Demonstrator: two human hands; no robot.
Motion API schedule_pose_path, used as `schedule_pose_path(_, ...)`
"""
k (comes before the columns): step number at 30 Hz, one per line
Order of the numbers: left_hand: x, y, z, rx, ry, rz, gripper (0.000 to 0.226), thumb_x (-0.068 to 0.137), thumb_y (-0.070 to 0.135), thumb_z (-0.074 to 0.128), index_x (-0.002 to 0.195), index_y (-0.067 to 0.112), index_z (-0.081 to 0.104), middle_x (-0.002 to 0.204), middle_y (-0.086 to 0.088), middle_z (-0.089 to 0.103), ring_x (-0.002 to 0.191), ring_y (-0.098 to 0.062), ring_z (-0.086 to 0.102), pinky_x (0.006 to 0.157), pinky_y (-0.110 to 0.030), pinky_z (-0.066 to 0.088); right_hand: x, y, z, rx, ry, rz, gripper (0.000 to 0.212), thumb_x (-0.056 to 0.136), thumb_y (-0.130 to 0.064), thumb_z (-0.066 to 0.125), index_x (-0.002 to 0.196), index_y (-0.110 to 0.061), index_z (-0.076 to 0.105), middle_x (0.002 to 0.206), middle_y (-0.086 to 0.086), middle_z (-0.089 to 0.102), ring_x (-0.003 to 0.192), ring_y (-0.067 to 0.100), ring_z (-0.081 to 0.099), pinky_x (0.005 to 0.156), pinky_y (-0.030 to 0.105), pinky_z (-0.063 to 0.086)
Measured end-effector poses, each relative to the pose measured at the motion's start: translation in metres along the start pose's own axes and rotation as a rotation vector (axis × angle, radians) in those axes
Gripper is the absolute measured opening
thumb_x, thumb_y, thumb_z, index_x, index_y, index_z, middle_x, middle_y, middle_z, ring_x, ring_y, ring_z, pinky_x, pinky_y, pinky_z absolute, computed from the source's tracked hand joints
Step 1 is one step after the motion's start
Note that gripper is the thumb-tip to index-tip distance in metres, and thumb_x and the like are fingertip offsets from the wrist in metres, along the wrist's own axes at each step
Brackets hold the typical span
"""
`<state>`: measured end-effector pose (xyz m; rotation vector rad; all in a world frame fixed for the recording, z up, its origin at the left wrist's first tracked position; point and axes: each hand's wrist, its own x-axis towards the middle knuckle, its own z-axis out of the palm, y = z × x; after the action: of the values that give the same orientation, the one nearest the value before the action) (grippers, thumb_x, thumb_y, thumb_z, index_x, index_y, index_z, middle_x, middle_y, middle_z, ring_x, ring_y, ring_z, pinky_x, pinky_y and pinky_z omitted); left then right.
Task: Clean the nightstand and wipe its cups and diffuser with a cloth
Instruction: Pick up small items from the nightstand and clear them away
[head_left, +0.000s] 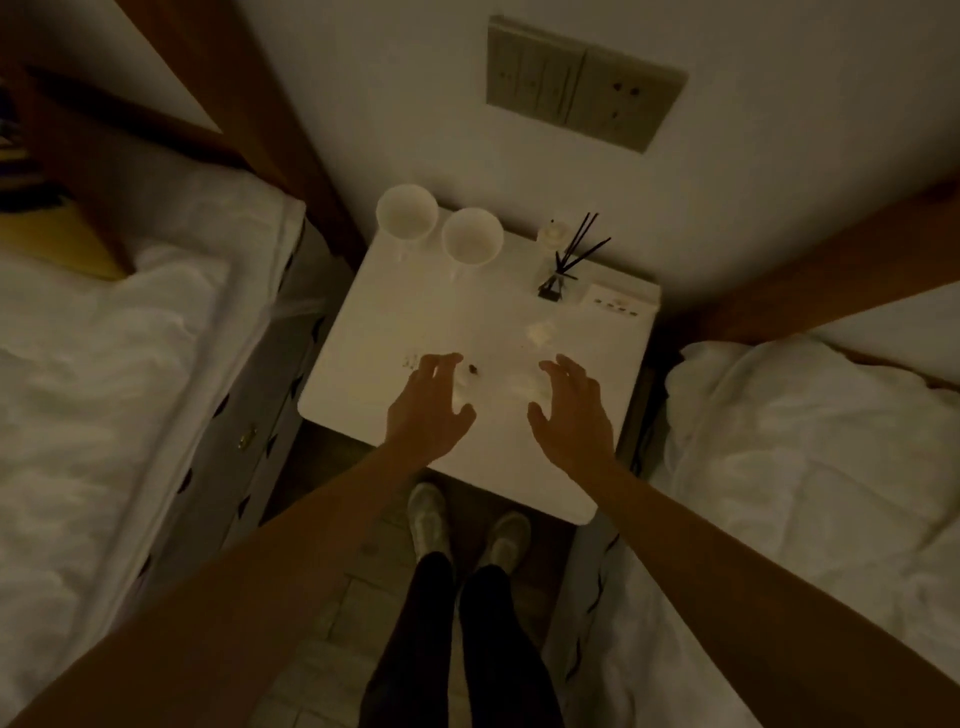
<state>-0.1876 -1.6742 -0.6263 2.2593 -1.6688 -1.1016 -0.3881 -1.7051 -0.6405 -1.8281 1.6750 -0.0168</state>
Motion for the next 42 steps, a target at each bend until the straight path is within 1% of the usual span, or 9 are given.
schedule_pose_path(4, 0.023, -0.016, 0.022, 0.111, -0.025, -0.031, 0.062, 0.089, 0.038, 0.063, 0.146, 0.034, 0.037, 0.148, 0.002, 0.035, 0.133, -0.021, 0.04, 0.09, -0.043, 0.053, 0.024, 0.008, 0.022, -0.041, -0.04, -0.138, 0.06, 0.093, -0.026, 0.064, 0.148, -0.023, 0.042, 0.147, 0.005, 0.043, 0.131, 0.028, 0.04, 0.1, 0.046, 0.048)
schedule_pose_path(11, 0.04, -0.029, 0.024, 0.08, -0.038, 0.01, 0.026, 0.09, 0.026, 0.061, 0.116, 0.026, 0.057, 0.119, 0.001, 0.052, 0.107, -0.023, 0.055, 0.083, -0.037, 0.051, 0.038, 0.022, 0.024, 0.098, 0.047, -0.028, 0.049, 0.096, -0.007, 0.053, 0.143, -0.02, 0.046, 0.115, 0.01, 0.05, 0.103, 0.026, 0.052, 0.083, 0.039, 0.054)
schedule_pose_path(16, 0.073, -0.003, 0.01, -0.058, 0.036, 0.004, 0.023, 0.087, 0.032, 0.066, 0.104, 0.023, 0.053, 0.105, 0.001, 0.055, 0.088, -0.023, 0.057, 0.077, -0.037, 0.051, 0.078, 0.01, 0.006, 0.187, 0.222, 0.023, 0.045, 0.094, -0.017, 0.057, 0.137, -0.02, 0.043, 0.123, 0.009, 0.041, 0.087, 0.021, 0.057, 0.07, 0.037, 0.057)
schedule_pose_path(19, 0.099, 0.021, 0.008, -0.112, 0.063, 0.005, 0.023, 0.084, 0.032, 0.067, 0.096, 0.02, 0.051, 0.096, 0.0, 0.055, 0.082, -0.022, 0.056, 0.072, -0.035, 0.046, 0.106, 0.004, 0.006, 0.164, 0.177, 0.067, 0.056, 0.09, -0.032, 0.065, 0.14, -0.027, 0.039, 0.13, 0.006, 0.034, 0.09, 0.015, 0.049, 0.07, 0.032, 0.052)
schedule_pose_path(24, 0.124, 0.046, 0.011, -0.377, -0.021, -0.178, 0.023, 0.083, 0.028, 0.065, 0.096, 0.015, 0.051, 0.091, -0.006, 0.061, 0.077, -0.028, 0.063, 0.063, -0.042, 0.055, 0.121, 0.006, 0.015, 0.099, 0.079, 0.166, 0.041, 0.095, -0.039, 0.062, 0.131, -0.024, 0.053, 0.123, 0.008, 0.045, 0.098, 0.031, 0.062, 0.076, 0.036, 0.049)
schedule_pose_path(28, 0.122, 0.05, 0.007, -0.732, -0.068, -0.391, 0.006, 0.087, 0.012, 0.052, 0.089, 0.015, 0.047, 0.098, -0.011, 0.064, 0.087, -0.032, 0.065, 0.07, -0.043, 0.06, 0.111, -0.001, 0.01, 0.219, 0.09, 0.118, 0.035, 0.092, -0.034, 0.065, 0.123, -0.019, 0.059, 0.106, 0.005, 0.054, 0.094, 0.026, 0.06, 0.077, 0.034, 0.048)
schedule_pose_path(34, 0.089, 0.044, -0.032, -0.961, -0.033, -0.56, 0.027, 0.084, -0.008, 0.039, 0.087, 0.015, 0.053, 0.098, -0.01, 0.054, 0.082, -0.025, 0.059, 0.066, -0.037, 0.062, 0.079, -0.033, -0.014, 0.342, 0.115, 0.076, 0.033, 0.086, -0.031, 0.067, 0.111, -0.014, 0.055, 0.101, 0.002, 0.051, 0.082, 0.013, 0.051, 0.066, 0.021, 0.039)
schedule_pose_path(38, 0.055, 0.038, -0.08, -1.013, -0.042, -0.653, 0.033, 0.083, -0.018, 0.039, 0.066, 0.004, 0.057, 0.089, -0.013, 0.058, 0.074, -0.023, 0.057, 0.064, -0.03, 0.059, 0.056, -0.069, -0.044, 0.614, -0.014, 0.183, 0.019, 0.092, -0.024, 0.06, 0.107, -0.017, 0.05, 0.11, 0.013, 0.057, 0.088, 0.029, 0.067, 0.067, 0.042, 0.061)
schedule_pose_path(42, 0.002, 0.039, -0.125, -1.042, -0.012, -0.567, 0.036, 0.088, -0.021, 0.048, 0.064, 0.005, 0.052, 0.1, -0.016, 0.06, 0.075, -0.022, 0.059, 0.059, -0.022, 0.056, 0.029, -0.116, -0.075, 0.722, -0.129, 0.127, 0.009, 0.098, -0.014, 0.056, 0.09, -0.018, 0.059, 0.093, 0.009, 0.067, 0.075, 0.02, 0.072, 0.063, 0.035, 0.063)
